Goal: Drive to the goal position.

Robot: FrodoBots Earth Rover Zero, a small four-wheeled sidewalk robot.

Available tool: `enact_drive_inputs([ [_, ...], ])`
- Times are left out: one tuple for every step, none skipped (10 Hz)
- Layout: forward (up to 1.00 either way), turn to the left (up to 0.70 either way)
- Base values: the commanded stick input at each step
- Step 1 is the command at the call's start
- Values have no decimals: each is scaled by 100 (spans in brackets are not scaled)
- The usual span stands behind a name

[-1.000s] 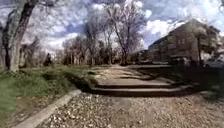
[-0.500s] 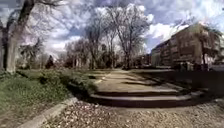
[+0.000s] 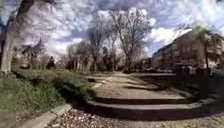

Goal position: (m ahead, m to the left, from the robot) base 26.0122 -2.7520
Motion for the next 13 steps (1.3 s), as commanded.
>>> enact_drive_inputs([
  [70,0],
  [70,0],
  [70,-19],
  [70,-35],
  [70,-35],
  [70,-35],
  [70,-35],
  [70,-35],
  [70,-31],
  [70,-15],
  [70,0],
  [70,0],
  [70,0],
])
